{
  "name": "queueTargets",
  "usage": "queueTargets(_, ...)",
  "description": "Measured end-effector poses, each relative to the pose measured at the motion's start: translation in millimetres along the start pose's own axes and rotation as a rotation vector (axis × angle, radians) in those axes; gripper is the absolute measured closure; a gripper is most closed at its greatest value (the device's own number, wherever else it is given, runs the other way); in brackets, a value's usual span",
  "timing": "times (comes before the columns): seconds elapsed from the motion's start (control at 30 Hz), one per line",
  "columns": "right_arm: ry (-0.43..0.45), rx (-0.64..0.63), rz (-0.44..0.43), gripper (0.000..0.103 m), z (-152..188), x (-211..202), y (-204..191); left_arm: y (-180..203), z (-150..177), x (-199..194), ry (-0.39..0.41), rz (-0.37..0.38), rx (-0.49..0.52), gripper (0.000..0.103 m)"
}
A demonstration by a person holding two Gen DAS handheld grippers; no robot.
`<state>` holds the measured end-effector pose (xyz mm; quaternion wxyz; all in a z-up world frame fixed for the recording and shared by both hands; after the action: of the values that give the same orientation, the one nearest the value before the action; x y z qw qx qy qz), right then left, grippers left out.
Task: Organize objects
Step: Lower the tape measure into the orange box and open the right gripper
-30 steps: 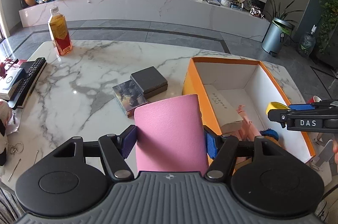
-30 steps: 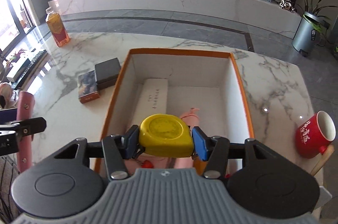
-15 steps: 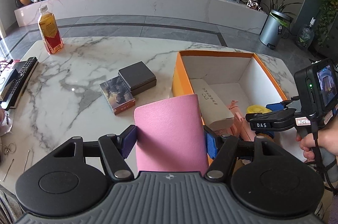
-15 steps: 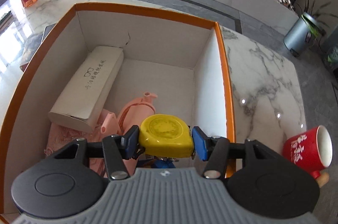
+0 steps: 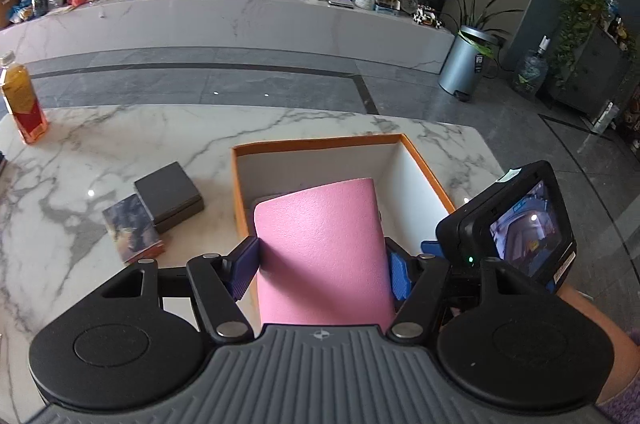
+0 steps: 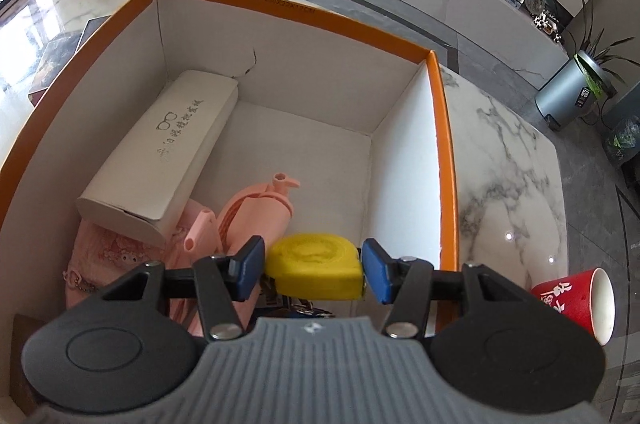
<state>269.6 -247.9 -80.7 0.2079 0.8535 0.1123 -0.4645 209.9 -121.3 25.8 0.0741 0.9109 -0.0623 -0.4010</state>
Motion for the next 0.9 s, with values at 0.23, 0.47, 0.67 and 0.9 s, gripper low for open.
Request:
queueTargets(0.23, 0.009, 0.133, -0.046, 0.066, -2.6, -7.1, 22.4, 0.1, -17.2, 26.8, -0.028, 0.12, -0.087, 0.028)
queueTargets(0.47, 0.061, 0.194, -0.132, 0.046, -5.2, -19.3, 34.9, -2.8, -8.3, 55.9, -0.084, 0.043, -0.102, 0.028)
queueTargets(0.67, 0.083, 0.202, -0.202, 0.046, -8.1, -33.9, 39.2, 0.6, -3.6, 80.0, -0.126, 0.003, -0.093, 0.028)
queueTargets(0.9, 0.078, 0.17, -0.173, 0.046, -10.3, -32.6, 43.5, 10.8, -14.0, 110.3, -0.159, -0.014, -0.113, 0.029)
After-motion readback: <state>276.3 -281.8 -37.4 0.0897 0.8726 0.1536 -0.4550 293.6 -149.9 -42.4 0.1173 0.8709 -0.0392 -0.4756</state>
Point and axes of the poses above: each gripper's, at about its wrist camera, not at the fingertips, and x roughly the way its jaws point, y to its right, z to its underside, the point moved 3 cm from there along x, roughly the way its jaws point, and after that the axes turned 2 degrees about y, right-handed, at the moved point
